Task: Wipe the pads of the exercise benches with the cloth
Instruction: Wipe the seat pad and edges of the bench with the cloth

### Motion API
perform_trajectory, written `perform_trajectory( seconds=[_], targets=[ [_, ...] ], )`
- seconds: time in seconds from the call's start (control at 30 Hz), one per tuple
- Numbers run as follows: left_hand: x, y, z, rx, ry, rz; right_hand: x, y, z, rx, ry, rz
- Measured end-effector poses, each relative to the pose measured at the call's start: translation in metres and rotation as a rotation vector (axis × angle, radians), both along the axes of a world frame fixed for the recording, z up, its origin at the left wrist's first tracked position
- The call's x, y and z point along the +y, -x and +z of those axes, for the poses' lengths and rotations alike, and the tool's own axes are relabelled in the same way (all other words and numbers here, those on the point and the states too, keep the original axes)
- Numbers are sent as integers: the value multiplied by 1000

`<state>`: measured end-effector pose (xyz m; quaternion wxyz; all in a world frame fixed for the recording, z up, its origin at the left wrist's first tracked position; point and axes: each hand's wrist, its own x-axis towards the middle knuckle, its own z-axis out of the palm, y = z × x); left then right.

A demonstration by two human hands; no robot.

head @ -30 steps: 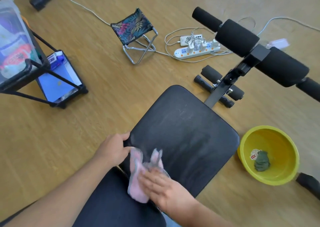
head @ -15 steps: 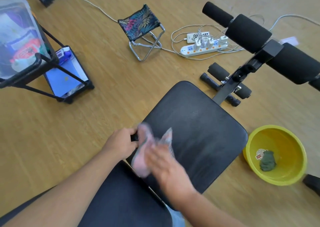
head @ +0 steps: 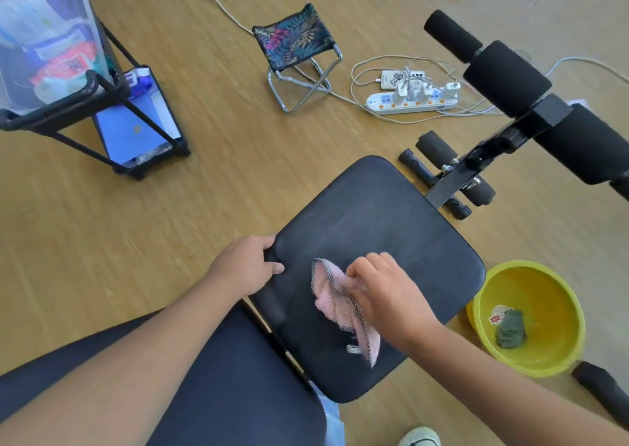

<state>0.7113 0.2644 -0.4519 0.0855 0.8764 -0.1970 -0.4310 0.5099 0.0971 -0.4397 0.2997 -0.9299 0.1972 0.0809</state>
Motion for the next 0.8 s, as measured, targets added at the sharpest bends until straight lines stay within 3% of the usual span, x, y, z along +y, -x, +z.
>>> perform_trajectory(
  seconds=[0.07, 0.17, 0.3, 0.37, 0.47, 0.57, 0.67, 0.73, 0.8],
  targets=[
    [0, 0, 0, -3, -2, 1, 6, 8, -3, -59, 159, 36],
    [0, -1, 0, -7, -3, -8, 23, 24, -6, -189, 147, 80],
    [0, -3, -2, 4, -9, 20, 42, 50, -22, -133, 110, 150],
    [2, -3, -1, 14, -11, 34, 28, 54, -19, -187, 69, 309],
    [0, -3, 0, 20, -9, 40, -32, 46, -10, -228, 160, 561],
    [-3, -2, 3, 9, -14, 40, -90, 31, -15, -217, 240, 157],
    [-5, 1, 9, 26, 29, 45, -81, 21, -15, -230, 237, -275],
    [-5, 1, 10, 26, 38, 47, -40, 16, -9, -253, 112, -352],
    [-3, 0, 8, 31, 29, 54, 6, 23, -10, -271, 3, -206]
  ],
)
